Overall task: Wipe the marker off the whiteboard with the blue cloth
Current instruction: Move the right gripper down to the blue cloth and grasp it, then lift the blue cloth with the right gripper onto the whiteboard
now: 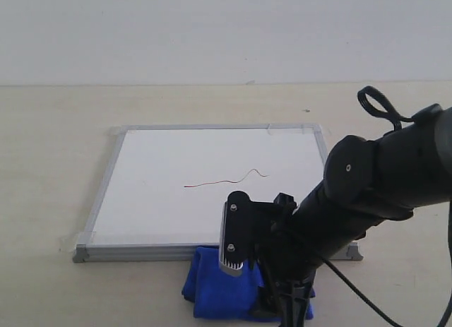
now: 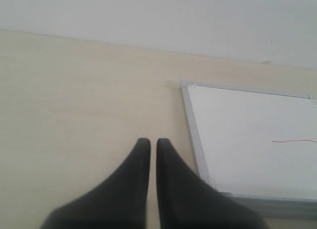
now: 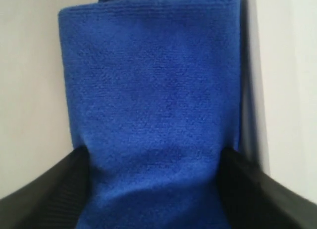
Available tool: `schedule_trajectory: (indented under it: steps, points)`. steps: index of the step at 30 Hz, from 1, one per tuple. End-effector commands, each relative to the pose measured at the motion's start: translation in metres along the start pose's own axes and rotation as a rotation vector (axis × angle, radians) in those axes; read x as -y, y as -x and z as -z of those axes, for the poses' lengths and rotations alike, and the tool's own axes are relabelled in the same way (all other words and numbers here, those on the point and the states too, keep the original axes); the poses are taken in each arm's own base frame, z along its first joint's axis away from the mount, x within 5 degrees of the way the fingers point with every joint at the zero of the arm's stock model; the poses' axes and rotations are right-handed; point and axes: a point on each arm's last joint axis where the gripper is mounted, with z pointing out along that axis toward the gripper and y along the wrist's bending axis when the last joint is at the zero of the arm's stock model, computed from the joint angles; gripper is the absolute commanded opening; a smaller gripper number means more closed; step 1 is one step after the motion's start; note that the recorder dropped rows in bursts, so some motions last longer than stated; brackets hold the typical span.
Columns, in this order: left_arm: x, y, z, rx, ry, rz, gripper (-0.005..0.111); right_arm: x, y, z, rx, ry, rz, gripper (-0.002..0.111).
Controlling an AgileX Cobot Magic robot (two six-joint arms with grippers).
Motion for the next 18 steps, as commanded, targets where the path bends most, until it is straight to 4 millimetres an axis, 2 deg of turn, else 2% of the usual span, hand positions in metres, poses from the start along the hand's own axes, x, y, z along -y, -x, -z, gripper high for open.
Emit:
schedule_trajectory:
  steps: [1,10,11,13,18]
  points:
    - [0.0001,0.0000,0.0000,0.008,-0.001,0.012,0.004,0.0022,-0.0030,-0.0085,-0.017,-0.014,0.002,0.066]
    - [0.0001,0.0000,0.0000,0.008,-0.001,0.012,0.004,0.0012,-0.0063,-0.0153,-0.034,0.005,-0.037,0.066]
    - [0.0001,0.0000,0.0000,0.008,-0.001,0.012,0.004,0.0010,-0.0063,-0.0153,-0.035,0.007,-0.046,0.062]
    - [0.0001,0.0000,0.0000,0.008,-0.001,0.012,0.004,0.0007,-0.0063,-0.0153,-0.035,0.011,-0.059,0.049]
    - [0.0001,0.0000,0.0000,0.008,-0.001,0.012,0.004,-0.0045,-0.0068,-0.0151,-0.043,0.068,-0.065,0.004]
